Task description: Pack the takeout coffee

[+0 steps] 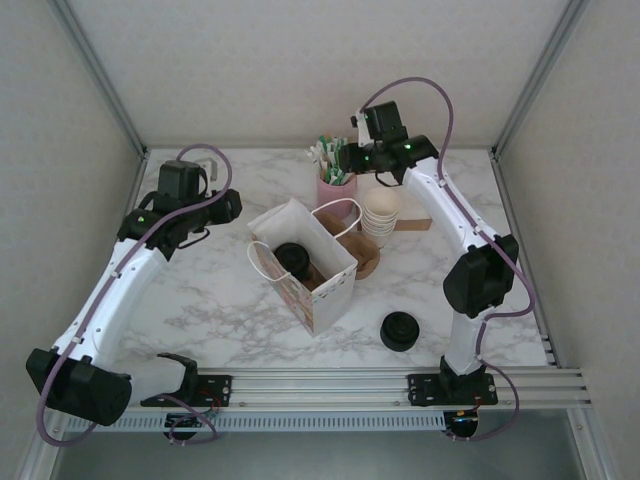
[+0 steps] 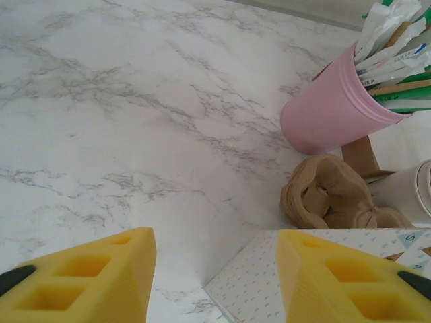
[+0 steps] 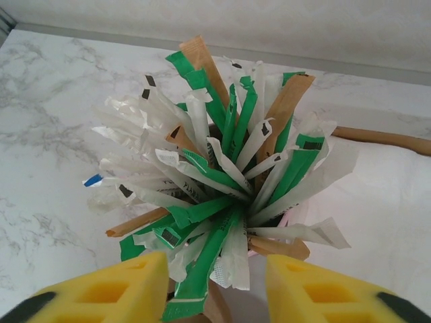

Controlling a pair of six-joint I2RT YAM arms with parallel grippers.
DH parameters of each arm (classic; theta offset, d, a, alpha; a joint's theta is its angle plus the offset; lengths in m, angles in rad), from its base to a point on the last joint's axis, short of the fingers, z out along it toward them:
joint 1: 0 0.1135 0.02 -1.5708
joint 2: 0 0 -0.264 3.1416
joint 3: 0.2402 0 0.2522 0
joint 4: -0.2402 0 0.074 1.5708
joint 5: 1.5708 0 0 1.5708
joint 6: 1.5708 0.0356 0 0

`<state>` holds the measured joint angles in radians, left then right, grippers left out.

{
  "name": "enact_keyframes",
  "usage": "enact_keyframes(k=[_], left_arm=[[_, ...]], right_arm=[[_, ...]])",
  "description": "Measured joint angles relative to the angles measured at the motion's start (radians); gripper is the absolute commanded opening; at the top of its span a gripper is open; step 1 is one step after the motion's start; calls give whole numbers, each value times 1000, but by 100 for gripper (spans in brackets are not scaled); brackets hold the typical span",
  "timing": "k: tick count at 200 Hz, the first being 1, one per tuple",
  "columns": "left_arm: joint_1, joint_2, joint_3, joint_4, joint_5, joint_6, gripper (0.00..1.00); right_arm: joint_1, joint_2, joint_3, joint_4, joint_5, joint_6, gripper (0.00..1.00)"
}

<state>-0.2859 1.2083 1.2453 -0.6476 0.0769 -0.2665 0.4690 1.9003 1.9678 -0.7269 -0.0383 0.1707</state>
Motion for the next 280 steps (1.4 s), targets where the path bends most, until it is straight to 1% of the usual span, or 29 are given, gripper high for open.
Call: enact_keyframes(k=[6, 20, 34, 45, 56, 62, 86, 138, 149, 178, 208, 223, 255, 280], left_arm=[[0, 0, 0, 0, 0, 0, 51], [0, 0, 0, 0, 5, 0, 51], [0, 0, 0, 0, 11, 0, 51], [0, 0, 0, 0, 18, 0, 51], [0, 0, 0, 0, 21, 0, 50], [0, 0, 0, 0, 23, 0, 51], [0, 0, 0, 0, 29, 0, 51], [0, -3, 0, 1, 34, 0, 51], [0, -4, 0, 1, 34, 0, 50], [0, -4, 0, 1, 35, 0, 51], [0, -6, 0, 1, 42, 0, 51], [0, -10, 0, 1, 45, 0, 50], [0, -15, 0, 2, 46, 0, 51], [0, -16, 0, 2, 47, 0, 51]], right_arm=[[0, 0, 3, -1, 0, -2, 34], [0, 0, 13, -6, 0, -3, 27], [0, 0, 23, -14, 0, -3, 24], [0, 0, 31, -19, 0, -5, 18], [0, 0, 37, -23, 0, -5, 16], [0, 0, 41, -26, 0, -6, 13], [5, 0, 64, -43, 9, -17, 6], [33, -17, 96, -84, 37, -34, 4], [46, -35, 96, -97, 54, -42, 2], [87, -125, 96, -111, 102, -66, 1], [143, -274, 96, -112, 152, -91, 1], [169, -350, 96, -111, 154, -97, 1], [184, -507, 65, -83, 104, -84, 0], [186, -607, 10, -58, 23, -66, 0]])
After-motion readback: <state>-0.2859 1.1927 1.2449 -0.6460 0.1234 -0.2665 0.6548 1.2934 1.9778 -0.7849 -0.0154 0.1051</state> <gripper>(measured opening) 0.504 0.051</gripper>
